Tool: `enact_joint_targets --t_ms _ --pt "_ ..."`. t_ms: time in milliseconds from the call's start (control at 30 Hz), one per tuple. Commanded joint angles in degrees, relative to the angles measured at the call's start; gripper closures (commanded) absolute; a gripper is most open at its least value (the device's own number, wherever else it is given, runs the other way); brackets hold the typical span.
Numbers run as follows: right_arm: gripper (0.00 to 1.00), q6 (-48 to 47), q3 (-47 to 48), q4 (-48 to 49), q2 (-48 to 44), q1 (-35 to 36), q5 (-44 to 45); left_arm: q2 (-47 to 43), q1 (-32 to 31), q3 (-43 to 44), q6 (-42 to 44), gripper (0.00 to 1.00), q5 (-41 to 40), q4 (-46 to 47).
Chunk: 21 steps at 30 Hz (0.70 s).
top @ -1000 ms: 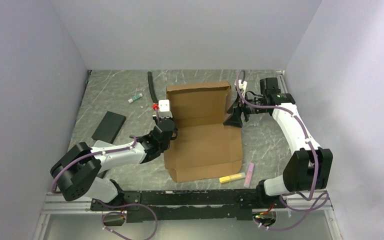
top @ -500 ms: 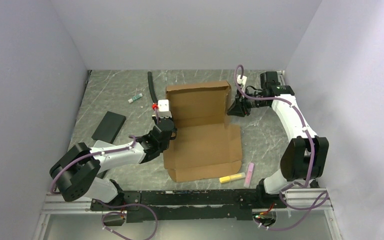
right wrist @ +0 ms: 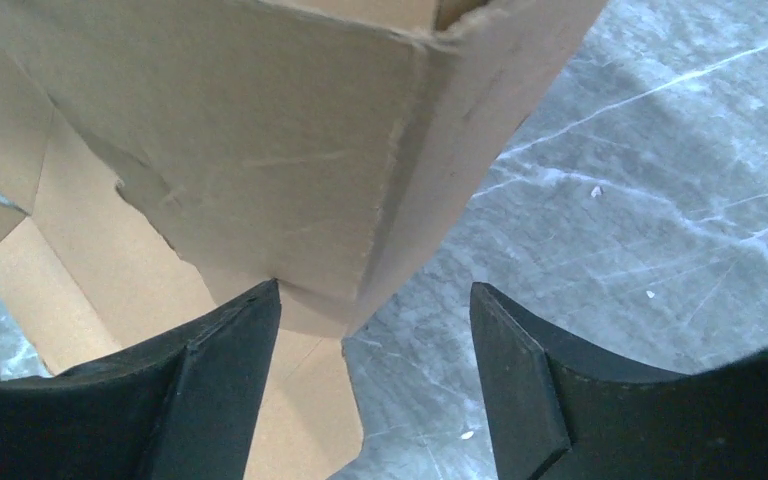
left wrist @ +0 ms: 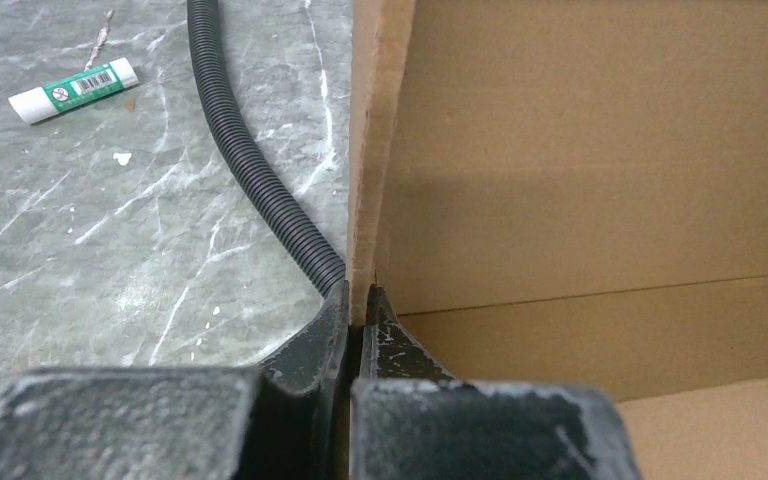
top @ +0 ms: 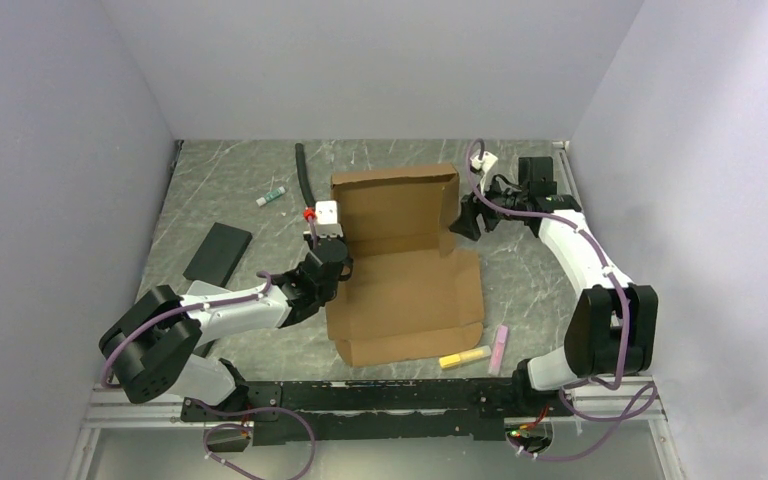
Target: Fold the paper box
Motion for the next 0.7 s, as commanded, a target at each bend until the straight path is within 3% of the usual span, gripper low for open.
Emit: enact_joint_targets --t_ms 0,267,400,500,567,600,667 --pt "0.26 5.9 -0.4 8.7 -0.8 0.1 1.4 -1.1 0.0 -0.2 -0.3 1.00 1.6 3.7" --pt "0.25 18.0 -2.9 24.1 3.0 0.3 2.3 -1.4 0.1 -1.3 -0.5 1.00 4.2 6.4" --pt "0.36 22.4 -4.7 30.4 3.7 2.4 8.8 -2.2 0.1 -1.6 -2.7 1.00 4.5 5.6" --pt "0.59 23.2 -7.0 33.1 3.1 5.1 17.7 -2.6 0.1 -1.1 -5.9 1.00 5.7 4.0" --pt "0.94 22.5 -7.9 34.4 2.7 6.9 26.0 -2.7 0.1 -0.5 -8.8 1.00 6.6 1.9" --pt "1.00 21.7 -7.8 34.2 2.8 8.0 31.6 -3.0 0.0 -0.1 -10.3 1.00 6.9 0.4" --pt "1.00 18.6 -8.1 34.8 3.0 9.6 41.2 -3.6 0.1 0.6 -13.8 1.00 7.4 -2.3"
